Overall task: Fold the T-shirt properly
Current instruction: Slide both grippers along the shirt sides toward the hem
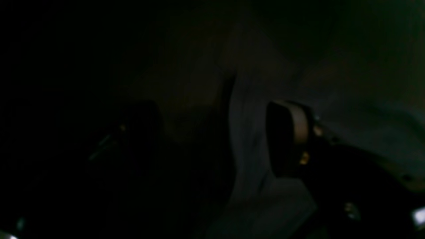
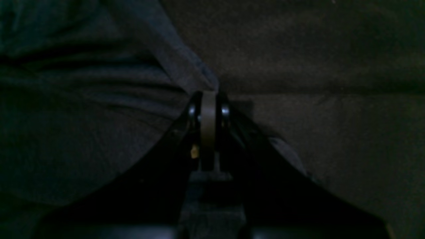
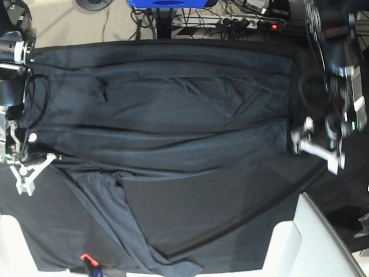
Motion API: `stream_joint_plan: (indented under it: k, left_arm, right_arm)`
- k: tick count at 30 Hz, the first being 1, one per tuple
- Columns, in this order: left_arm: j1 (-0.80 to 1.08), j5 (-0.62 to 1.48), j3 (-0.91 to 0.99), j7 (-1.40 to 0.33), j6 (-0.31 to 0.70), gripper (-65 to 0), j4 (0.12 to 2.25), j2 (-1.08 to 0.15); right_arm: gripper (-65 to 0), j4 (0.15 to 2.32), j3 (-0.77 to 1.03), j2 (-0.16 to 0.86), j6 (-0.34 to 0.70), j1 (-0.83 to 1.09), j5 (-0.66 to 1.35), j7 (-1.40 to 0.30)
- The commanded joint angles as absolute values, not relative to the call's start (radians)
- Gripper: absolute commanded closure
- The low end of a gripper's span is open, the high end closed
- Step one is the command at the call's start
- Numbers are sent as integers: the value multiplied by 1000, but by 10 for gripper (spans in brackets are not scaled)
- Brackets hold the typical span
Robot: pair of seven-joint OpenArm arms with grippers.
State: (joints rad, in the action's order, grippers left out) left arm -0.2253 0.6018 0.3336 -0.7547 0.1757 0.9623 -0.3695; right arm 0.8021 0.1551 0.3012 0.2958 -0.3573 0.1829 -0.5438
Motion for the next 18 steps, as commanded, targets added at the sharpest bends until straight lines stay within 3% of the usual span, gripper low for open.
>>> stream_joint_plan:
  k: [1,4,10,18]
  left_arm:
    - [-254,602,337,-754,177,-441,932,-384]
    - [-306,602,332,-753,179,-415,843,-380]
    - [-364,604,151,-662,174,-410,743,-380]
    - [-403,604,133,-565,177,-400,590,-361]
  right_arm:
    - [-8,822,159,320,297,-386,186,-530]
    - [-8,822,159,320,297,-386,186,-530]
    - [-8,822,159,320,297,-386,186,-530]
    - [-8,822,159,320,297,-377,186,-529]
